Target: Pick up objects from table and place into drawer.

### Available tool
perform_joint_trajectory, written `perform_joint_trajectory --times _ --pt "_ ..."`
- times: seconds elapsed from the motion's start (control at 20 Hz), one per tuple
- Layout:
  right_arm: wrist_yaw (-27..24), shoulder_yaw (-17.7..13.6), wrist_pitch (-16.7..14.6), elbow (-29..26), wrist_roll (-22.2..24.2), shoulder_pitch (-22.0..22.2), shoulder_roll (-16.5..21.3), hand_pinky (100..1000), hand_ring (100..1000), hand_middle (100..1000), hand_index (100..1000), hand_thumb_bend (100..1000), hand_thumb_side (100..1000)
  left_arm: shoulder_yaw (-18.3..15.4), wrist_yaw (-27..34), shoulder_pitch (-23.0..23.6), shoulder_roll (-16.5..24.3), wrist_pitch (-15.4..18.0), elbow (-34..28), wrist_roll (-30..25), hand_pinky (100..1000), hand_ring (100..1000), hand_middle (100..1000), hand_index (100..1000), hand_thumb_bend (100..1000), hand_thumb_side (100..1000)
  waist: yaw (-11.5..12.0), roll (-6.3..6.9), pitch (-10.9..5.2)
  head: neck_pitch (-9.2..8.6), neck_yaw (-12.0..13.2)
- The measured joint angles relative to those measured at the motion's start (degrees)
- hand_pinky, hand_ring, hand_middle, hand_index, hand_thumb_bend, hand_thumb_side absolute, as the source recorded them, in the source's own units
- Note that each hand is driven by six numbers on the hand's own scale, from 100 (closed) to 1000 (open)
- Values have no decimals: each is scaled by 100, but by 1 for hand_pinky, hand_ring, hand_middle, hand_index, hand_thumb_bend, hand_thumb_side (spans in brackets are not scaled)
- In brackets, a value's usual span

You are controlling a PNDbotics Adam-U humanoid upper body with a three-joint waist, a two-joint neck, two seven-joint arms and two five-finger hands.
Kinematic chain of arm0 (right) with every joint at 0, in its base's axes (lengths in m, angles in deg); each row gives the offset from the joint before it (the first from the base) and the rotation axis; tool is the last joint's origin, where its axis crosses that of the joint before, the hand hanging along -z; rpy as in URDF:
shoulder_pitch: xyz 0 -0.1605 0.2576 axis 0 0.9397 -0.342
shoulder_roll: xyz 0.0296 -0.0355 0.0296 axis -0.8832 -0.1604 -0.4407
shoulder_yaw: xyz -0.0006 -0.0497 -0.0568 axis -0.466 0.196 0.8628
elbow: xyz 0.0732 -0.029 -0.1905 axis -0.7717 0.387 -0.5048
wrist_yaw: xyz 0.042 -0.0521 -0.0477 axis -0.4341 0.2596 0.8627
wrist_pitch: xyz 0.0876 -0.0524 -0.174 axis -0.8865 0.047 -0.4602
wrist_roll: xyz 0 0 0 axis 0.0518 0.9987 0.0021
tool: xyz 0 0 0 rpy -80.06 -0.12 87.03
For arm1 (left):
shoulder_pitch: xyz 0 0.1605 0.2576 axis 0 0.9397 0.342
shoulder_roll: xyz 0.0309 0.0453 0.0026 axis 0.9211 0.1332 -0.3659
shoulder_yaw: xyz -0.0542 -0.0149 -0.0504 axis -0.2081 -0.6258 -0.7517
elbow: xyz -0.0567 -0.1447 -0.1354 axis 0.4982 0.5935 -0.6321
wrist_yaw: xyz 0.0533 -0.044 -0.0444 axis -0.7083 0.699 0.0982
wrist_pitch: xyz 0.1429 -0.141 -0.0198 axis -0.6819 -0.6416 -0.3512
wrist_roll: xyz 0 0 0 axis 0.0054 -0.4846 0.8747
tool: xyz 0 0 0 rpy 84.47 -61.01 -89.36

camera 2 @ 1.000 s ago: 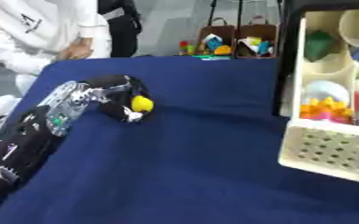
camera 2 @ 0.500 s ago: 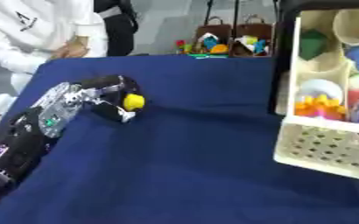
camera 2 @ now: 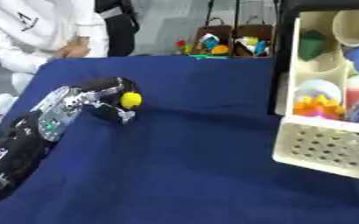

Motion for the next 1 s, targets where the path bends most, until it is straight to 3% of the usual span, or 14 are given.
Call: perform_joint_trajectory --times 0.4,1.0 --pt "-49 -28 -2 0 2 48 0 585 625 615 746 100 1000 147 -64 78 14 10 -99 -7 182 446 544 688 100 361 31 2 -129 37 -3" --pt "-123 -23 0 0 0 126 21 588 632 621 746 100 1000 305 -85 86 209 -3 -622 -107 166 438 529 677 100 347 102 104 -528 211 -50"
